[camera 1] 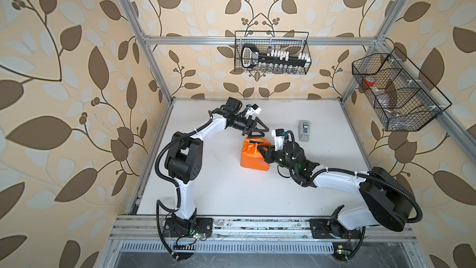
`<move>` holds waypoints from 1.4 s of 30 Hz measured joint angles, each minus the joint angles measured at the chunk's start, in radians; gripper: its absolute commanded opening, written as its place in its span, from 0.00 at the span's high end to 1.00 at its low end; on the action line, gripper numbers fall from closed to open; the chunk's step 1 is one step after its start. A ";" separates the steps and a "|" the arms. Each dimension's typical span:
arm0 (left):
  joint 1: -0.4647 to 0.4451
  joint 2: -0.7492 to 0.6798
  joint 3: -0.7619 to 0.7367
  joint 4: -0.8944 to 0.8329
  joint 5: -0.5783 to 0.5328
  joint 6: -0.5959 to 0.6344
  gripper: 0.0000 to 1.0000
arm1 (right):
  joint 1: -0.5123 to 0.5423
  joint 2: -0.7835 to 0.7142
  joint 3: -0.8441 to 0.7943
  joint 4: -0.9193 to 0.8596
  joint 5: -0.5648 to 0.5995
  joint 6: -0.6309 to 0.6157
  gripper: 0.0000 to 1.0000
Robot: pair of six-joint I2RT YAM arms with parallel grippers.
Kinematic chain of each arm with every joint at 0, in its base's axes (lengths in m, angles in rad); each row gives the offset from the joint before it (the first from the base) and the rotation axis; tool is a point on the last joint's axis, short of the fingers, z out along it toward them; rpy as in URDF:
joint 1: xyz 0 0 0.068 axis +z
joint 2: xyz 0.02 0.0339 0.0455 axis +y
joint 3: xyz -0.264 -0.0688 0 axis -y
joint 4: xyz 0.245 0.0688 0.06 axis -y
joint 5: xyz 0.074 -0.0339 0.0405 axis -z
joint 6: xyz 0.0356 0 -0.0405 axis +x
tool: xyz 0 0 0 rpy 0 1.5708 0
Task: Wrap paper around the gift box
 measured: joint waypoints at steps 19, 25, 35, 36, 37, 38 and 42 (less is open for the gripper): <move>0.203 -0.102 -0.098 0.109 -0.383 -0.157 0.26 | -0.002 -0.002 0.000 -0.005 -0.007 -0.011 0.83; 0.180 -0.235 -0.358 0.059 -0.512 -0.169 0.17 | -0.003 -0.006 0.000 -0.012 -0.015 -0.011 0.83; 0.016 -0.322 -0.438 0.039 -0.605 -0.200 0.11 | -0.002 -0.006 0.000 -0.012 -0.016 -0.011 0.83; -0.005 -0.324 -0.438 0.040 -0.608 -0.205 0.10 | -0.002 -0.006 0.000 -0.013 -0.016 -0.011 0.83; -0.023 -0.327 -0.438 0.041 -0.624 -0.209 0.10 | -0.002 -0.006 0.000 -0.013 -0.016 -0.011 0.83; -0.034 -0.333 -0.438 0.041 -0.639 -0.212 0.09 | -0.002 -0.006 0.000 -0.013 -0.015 -0.011 0.83; -0.051 -0.374 -0.460 0.046 -0.681 -0.227 0.08 | 0.000 -0.006 0.000 -0.013 -0.020 -0.011 0.83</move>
